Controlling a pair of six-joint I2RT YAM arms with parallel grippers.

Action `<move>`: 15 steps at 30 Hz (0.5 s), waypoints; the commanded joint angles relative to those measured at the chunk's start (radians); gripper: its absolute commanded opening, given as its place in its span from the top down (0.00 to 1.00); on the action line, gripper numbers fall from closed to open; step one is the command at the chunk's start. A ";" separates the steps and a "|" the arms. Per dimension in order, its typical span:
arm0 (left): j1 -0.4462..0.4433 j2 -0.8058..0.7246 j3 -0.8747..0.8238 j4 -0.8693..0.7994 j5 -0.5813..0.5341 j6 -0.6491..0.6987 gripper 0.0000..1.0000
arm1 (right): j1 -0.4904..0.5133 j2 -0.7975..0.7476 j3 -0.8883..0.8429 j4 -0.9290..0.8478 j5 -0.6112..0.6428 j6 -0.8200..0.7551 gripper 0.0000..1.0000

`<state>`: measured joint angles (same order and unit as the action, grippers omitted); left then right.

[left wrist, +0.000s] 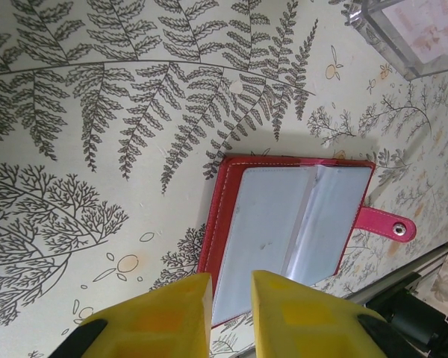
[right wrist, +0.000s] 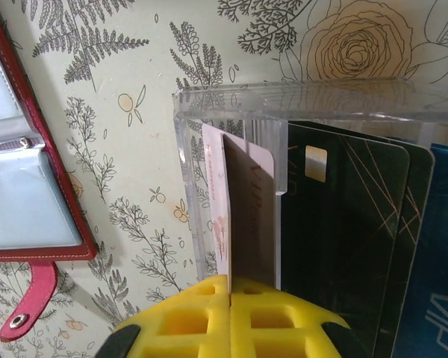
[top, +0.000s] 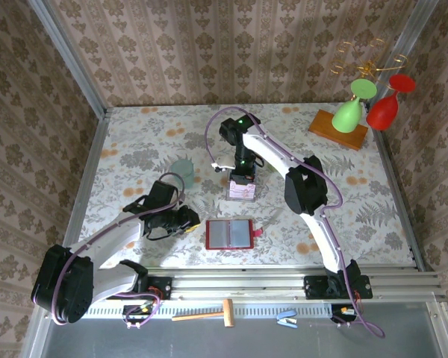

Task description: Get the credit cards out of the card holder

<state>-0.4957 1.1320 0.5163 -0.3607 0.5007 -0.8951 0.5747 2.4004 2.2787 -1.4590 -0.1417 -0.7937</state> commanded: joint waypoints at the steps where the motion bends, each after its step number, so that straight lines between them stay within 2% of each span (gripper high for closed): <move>1: 0.008 -0.011 -0.015 -0.024 0.007 0.011 0.78 | -0.005 0.003 0.006 -0.027 0.001 -0.010 0.84; 9: 0.032 0.006 0.038 -0.075 -0.013 0.086 0.74 | -0.014 -0.101 -0.035 0.007 0.023 0.034 0.77; 10: 0.063 0.008 0.043 -0.084 -0.021 0.100 0.73 | -0.015 -0.124 -0.059 0.024 0.029 0.045 0.76; 12: 0.087 0.008 0.060 -0.100 -0.036 0.130 0.70 | -0.017 -0.173 -0.115 0.070 0.041 0.071 0.74; 15: 0.131 0.014 0.081 -0.127 -0.060 0.176 0.60 | -0.021 -0.259 -0.231 0.172 0.077 0.123 0.71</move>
<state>-0.3950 1.1347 0.5564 -0.4351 0.4747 -0.7933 0.5625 2.2429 2.1105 -1.3659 -0.1135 -0.7288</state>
